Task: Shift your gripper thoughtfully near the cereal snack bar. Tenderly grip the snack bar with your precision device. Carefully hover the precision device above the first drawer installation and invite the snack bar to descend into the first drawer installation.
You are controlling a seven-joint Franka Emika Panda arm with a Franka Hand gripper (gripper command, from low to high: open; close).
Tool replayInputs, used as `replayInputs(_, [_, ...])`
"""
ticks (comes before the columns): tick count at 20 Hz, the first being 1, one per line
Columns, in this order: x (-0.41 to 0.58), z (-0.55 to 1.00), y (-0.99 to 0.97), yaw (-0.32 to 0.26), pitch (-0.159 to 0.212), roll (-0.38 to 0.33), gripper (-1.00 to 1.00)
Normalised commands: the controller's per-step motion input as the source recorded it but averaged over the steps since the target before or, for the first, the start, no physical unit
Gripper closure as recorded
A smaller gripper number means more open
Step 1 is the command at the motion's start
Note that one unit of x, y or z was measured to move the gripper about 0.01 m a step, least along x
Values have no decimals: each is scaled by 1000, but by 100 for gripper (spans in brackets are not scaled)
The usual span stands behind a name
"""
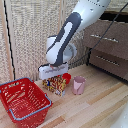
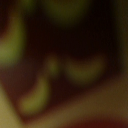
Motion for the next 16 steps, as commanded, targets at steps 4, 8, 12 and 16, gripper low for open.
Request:
replayInputs(4, [19,-11,43,5,9,-5,100])
replayInputs(8, [45,0,104,0,0,-19,100])
replayInputs(12, [58,163,112,-29,-1,-18,100])
replayInputs(16, [96,443,45,-45,2,0,100])
